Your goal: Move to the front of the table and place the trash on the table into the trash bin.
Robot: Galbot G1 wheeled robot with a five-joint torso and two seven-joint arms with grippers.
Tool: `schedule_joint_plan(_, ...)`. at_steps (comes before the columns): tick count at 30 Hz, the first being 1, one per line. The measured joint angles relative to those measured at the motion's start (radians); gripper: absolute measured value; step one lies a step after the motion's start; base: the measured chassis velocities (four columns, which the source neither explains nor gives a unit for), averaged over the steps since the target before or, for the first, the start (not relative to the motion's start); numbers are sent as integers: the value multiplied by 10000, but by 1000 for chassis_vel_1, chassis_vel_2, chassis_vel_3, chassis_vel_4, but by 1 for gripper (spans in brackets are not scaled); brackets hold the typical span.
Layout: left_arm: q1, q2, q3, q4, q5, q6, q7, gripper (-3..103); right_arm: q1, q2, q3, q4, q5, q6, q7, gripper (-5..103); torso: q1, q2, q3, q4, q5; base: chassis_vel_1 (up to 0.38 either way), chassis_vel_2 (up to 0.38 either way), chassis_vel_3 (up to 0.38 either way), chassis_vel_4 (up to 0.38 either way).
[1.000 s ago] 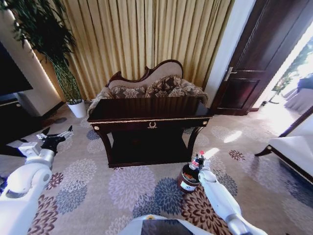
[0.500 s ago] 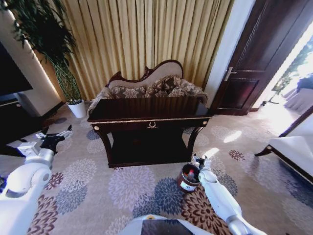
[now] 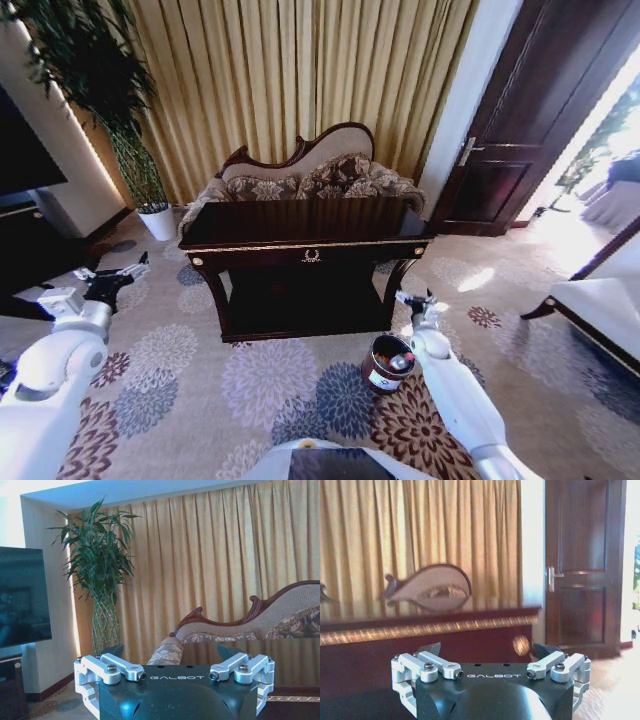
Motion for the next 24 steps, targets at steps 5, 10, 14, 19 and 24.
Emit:
schedule_joint_plan(5,-131,-47,-54,-30,-19,-315,-19,100,33,-57,32,1294,426,-507,197,100,0,0,0,1,1,0,0,0,0)
schedule_joint_plan(10,-465,-218,38,148,-64,-1075,-348,100,1,-163,-44,2426,1609,-1428,357,100,1,0,0,-2,-2,0,0,0,0)
schedule_joint_plan(14,-505,-238,33,170,-75,-1136,-214,100,-51,-395,-380,3056,1920,-1745,-29,100,0,0,0,0,-1,0,0,0,0)
schedule_joint_plan(19,-442,-175,67,293,-74,-1303,473,100,-105,-696,-866,3486,2221,-1786,-601,100,0,0,0,1,1,0,0,0,0)
schedule_joint_plan(24,-352,-31,227,381,-122,-1757,1173,100,-189,-1066,-1456,4272,2481,-1802,-830,100,0,0,0,0,-1,0,0,0,0)
